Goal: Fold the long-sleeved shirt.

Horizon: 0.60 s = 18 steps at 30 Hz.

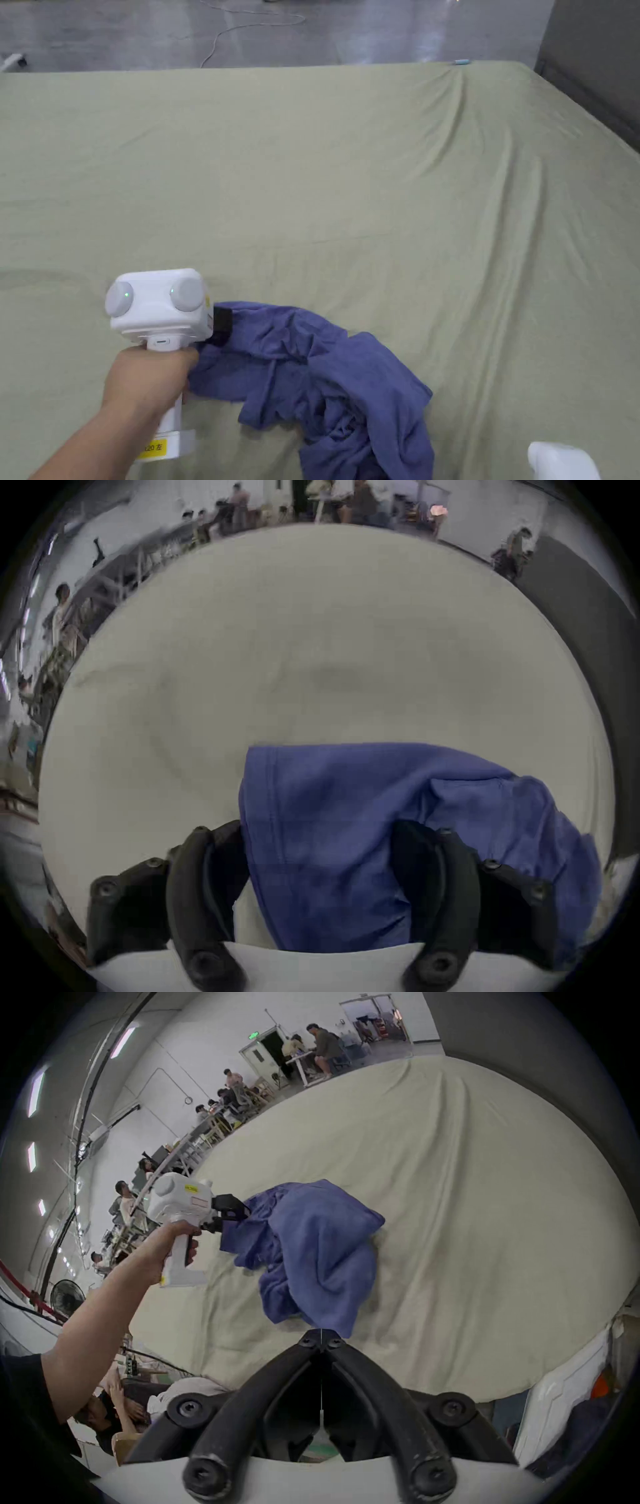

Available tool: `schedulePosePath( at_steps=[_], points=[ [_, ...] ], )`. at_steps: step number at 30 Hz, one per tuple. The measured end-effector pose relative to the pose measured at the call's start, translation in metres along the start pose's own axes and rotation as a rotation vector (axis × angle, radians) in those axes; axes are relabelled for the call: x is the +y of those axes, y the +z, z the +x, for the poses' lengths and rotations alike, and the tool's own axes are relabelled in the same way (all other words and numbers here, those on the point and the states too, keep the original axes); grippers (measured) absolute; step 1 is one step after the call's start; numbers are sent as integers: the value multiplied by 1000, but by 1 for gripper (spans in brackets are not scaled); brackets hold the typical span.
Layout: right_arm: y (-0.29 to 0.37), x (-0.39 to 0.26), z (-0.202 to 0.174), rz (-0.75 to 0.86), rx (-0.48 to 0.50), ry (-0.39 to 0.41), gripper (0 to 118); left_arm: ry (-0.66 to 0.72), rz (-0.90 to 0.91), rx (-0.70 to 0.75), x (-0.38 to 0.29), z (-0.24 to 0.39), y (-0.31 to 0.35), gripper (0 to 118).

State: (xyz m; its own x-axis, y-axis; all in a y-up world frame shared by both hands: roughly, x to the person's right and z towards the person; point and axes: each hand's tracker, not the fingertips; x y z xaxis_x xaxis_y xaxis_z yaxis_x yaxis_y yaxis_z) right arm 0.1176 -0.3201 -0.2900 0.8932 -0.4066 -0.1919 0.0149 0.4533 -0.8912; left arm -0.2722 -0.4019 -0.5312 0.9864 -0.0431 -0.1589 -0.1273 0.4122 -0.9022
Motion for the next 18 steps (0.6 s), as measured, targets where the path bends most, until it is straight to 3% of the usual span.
schedulePosePath(
  at_steps=[1, 2, 3, 5, 6, 8, 9, 11, 12, 13, 14, 15, 16, 17, 18],
  points=[
    [-1, 2, 1, -3, -3, 2, 0, -55, 7, -24, 0, 3, 6, 20],
    [-4, 5, 2, -5, -1, 3, 0, -78, 2, -95, 2, 6, 14, 0],
    [-7, 9, 4, -3, 1, 2, 4, -59, -28, -178, 1, 8, 19, 0],
    [-19, 21, 3, -13, -14, -7, 88, -10, 3, -191, 1, 7, 33, 0],
    [-27, 28, 1, -60, -51, -11, 118, 2, 16, -190, 2, 1, 35, 0],
    [-37, 38, 1, -46, -126, 38, 116, 11, 64, -188, 6, -7, 47, 0],
    [-44, 36, 1, -57, -92, 21, 116, 22, 74, -198, 7, -9, 51, 0],
    [-58, 38, -2, -146, -151, 88, 114, 45, 79, -211, 10, -14, 57, 0],
    [-65, 37, -3, -172, -157, 126, 104, 58, 79, -221, 11, -16, 59, 0],
    [-87, 35, -16, -186, -166, 174, 76, 72, 81, -234, 11, -19, 62, 0],
    [-93, 33, -19, -217, -206, 183, 76, 77, 82, -238, 4, -15, 71, 0],
    [-98, 34, -20, -248, -228, 171, 62, 79, 81, -239, 3, -16, 73, 0],
    [-102, 36, -19, -268, -244, 169, 13, 82, 82, -240, 1, -17, 77, 0],
    [-100, 37, -17, -229, -240, 142, 1, 91, 84, -241, 1, -19, 80, 0],
    [-91, 40, -15, -176, -218, 110, 0, 100, 84, -244, 1, -22, 83, 0]
  ],
)
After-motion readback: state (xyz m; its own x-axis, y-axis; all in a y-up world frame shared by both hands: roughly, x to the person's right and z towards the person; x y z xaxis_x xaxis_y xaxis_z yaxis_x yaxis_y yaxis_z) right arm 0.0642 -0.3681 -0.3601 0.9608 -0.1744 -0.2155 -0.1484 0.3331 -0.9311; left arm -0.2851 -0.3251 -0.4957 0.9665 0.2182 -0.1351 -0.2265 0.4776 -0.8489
